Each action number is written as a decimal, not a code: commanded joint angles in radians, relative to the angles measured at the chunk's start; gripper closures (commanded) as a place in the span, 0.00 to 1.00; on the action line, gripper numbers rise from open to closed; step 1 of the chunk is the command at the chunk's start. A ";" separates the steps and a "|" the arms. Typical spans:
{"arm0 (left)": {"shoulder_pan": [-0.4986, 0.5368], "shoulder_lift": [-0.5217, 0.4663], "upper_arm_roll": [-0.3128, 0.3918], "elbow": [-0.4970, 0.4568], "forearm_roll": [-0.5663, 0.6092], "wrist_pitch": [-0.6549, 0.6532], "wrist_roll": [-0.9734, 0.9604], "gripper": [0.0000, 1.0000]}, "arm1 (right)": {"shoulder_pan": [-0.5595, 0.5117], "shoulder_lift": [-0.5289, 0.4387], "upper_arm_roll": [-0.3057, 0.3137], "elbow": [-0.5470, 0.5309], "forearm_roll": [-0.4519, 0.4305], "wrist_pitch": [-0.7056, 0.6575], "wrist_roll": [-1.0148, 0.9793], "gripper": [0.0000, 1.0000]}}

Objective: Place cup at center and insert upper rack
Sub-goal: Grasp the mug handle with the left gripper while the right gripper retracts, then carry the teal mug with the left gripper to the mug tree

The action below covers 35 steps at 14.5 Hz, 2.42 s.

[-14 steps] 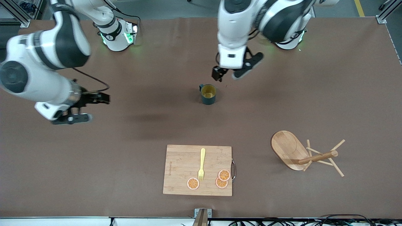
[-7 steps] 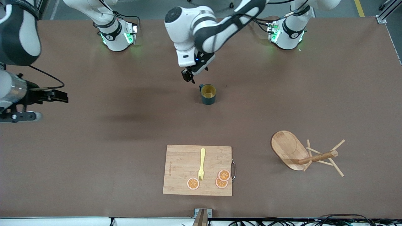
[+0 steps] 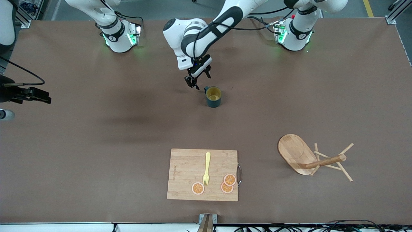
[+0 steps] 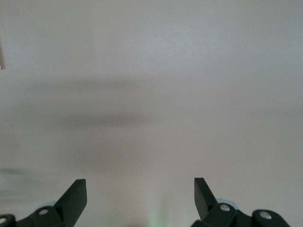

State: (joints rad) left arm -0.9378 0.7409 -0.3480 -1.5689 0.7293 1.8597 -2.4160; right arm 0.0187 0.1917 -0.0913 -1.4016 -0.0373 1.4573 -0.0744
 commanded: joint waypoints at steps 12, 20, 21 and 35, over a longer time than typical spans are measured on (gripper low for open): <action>-0.092 0.055 0.127 0.061 0.058 -0.017 -0.015 0.56 | -0.033 -0.176 0.024 -0.207 0.017 -0.018 -0.001 0.00; -0.046 0.006 0.144 0.109 0.035 -0.024 0.073 1.00 | -0.029 -0.313 0.028 -0.264 0.008 -0.017 -0.002 0.00; -0.021 -0.023 0.144 0.110 0.010 -0.024 0.101 1.00 | -0.029 -0.322 0.028 -0.264 0.008 -0.012 -0.002 0.00; 0.585 -0.434 0.139 0.110 -0.683 0.035 0.782 1.00 | -0.026 -0.370 0.028 -0.264 0.025 0.000 0.001 0.00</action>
State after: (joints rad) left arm -0.4236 0.3255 -0.1985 -1.4303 0.1392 1.8561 -1.6747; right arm 0.0068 -0.1495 -0.0728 -1.6309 -0.0293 1.4453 -0.0713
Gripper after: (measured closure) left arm 0.789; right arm 0.000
